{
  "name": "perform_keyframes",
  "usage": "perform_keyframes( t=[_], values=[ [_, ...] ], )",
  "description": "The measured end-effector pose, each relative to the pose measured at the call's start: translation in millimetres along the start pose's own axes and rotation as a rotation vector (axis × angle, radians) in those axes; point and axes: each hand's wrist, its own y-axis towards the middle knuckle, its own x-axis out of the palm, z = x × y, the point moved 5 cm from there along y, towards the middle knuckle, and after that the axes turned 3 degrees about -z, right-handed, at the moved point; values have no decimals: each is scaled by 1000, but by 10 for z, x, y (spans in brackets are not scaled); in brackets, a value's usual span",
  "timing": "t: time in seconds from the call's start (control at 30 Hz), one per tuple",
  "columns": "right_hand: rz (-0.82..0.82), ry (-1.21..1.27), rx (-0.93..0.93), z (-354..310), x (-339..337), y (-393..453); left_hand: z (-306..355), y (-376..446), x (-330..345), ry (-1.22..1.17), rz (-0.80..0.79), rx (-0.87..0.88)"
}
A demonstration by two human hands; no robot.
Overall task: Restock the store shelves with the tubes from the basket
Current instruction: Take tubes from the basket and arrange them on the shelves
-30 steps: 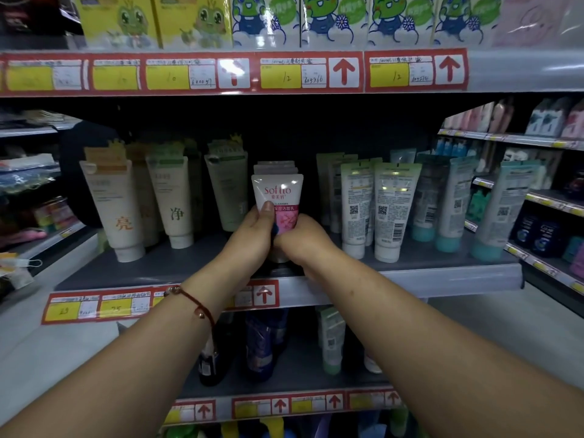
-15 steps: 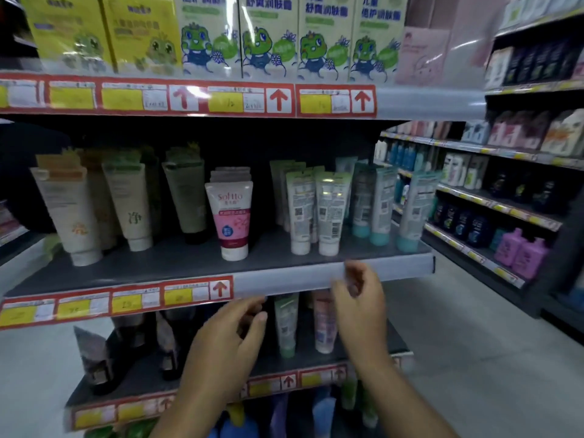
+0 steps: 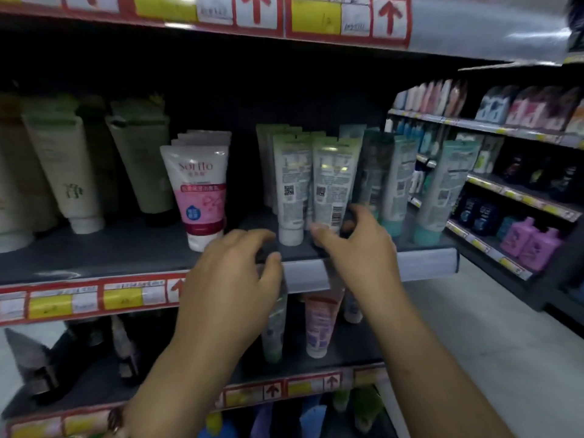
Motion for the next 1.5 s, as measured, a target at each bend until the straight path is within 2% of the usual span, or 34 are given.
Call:
perform_keyframes(
  t=[0.1,0.2,0.3,0.37,0.47,0.5,0.57,0.63,0.7,0.73,0.93,1.07,1.23,1.37,1.43,1.5],
  values=[
    [68,-25,-97,47,-30,-49,18,29,71,39,-49,-7],
    [125,111,-173,24,-53,-169,10,13,69,8,-75,-25],
    [177,146,-330,-155,-151,-305,52,12,-16,-178,-81,-73],
    [179,122,-457,-304,-157,-428,132,5,-40,-366,-145,-117],
    [133,118,-588,-518,-64,-612,174,-21,-32,-636,-112,-264],
    [67,112,-613,-565,-25,-639,154,-25,-34,-681,-80,-311],
    [-141,58,-573,-589,33,-617,103,-11,-53,-752,-40,-366],
    [-268,67,-387,-452,21,-517,58,16,-98,-804,-34,-363],
    [-214,136,-219,-323,-10,-397,35,26,-116,-818,-47,-347],
    [-147,110,-194,-314,2,-341,43,24,-111,-823,-56,-341],
    [-76,-196,-82,-413,330,-149,153,41,-65,-931,-28,-276],
    [-14,-276,-86,-389,404,-106,153,64,-56,-982,-42,-264],
    [82,-103,-163,-374,313,-179,71,78,-63,-1049,-41,-269],
    [-67,194,-166,-303,222,-331,-72,124,-39,-1201,-20,-314],
    [-149,249,-191,-289,195,-429,-49,94,-66,-1282,-26,-303],
    [-208,289,-220,-313,183,-496,47,45,-118,-1350,-98,-251]
  ],
)
